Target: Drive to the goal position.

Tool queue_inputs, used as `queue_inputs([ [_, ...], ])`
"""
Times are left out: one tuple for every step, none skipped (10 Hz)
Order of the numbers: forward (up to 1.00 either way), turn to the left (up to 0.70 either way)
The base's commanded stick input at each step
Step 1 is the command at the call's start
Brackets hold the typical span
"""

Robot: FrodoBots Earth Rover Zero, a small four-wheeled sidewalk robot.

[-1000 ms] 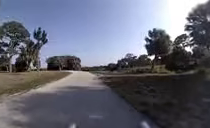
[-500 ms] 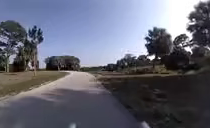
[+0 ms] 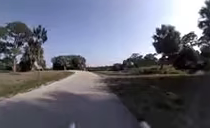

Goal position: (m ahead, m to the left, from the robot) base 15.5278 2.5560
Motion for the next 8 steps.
queue_inputs([
  [1.00,0.40],
  [1.00,0.40],
  [1.00,0.40],
  [1.00,0.40],
  [1.00,0.40],
  [1.00,0.10],
  [1.00,0.00],
  [1.00,0.00],
])
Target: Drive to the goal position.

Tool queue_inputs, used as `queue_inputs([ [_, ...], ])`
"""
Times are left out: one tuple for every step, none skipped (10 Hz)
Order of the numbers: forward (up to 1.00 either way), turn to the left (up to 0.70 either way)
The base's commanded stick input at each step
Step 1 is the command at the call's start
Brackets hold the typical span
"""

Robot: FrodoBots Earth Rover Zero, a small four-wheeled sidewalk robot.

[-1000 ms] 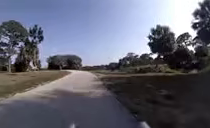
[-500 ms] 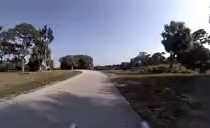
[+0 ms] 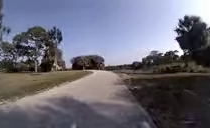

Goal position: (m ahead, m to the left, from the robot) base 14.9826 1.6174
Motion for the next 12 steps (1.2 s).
queue_inputs([
  [1.00,0.00],
  [1.00,0.00],
  [1.00,0.00],
  [1.00,0.00],
  [1.00,0.00],
  [1.00,0.00],
  [1.00,0.00],
  [1.00,0.00],
  [1.00,0.00],
  [1.00,0.01],
  [1.00,0.02],
  [1.00,0.02],
])
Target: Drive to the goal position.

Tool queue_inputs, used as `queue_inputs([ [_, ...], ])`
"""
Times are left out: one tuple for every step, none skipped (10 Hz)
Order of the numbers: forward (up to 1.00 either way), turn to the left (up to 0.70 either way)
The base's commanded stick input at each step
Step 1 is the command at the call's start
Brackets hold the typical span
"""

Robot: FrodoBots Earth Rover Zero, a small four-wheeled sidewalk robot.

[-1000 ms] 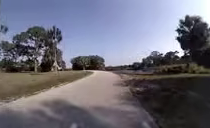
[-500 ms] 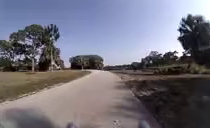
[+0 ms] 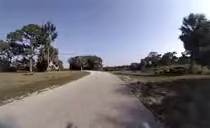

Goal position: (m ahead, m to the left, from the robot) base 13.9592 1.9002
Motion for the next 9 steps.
queue_inputs([
  [1.00,0.02],
  [1.00,0.03],
  [1.00,0.03],
  [1.00,0.03],
  [1.00,0.03],
  [1.00,0.03],
  [1.00,0.03],
  [1.00,0.17],
  [1.00,0.40],
])
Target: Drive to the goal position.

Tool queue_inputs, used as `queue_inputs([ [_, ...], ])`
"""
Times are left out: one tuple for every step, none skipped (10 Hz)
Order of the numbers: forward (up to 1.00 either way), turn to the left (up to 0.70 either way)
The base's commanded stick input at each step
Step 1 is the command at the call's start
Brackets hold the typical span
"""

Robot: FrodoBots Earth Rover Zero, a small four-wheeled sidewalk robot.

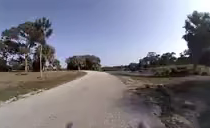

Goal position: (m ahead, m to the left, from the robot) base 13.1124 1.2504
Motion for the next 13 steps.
queue_inputs([
  [1.00,0.40],
  [1.00,0.40],
  [1.00,0.40],
  [1.00,0.03],
  [1.00,0.03],
  [1.00,0.03],
  [1.00,0.03],
  [1.00,0.03],
  [1.00,0.03],
  [1.00,0.03],
  [1.00,0.03],
  [1.00,0.03],
  [1.00,0.03],
])
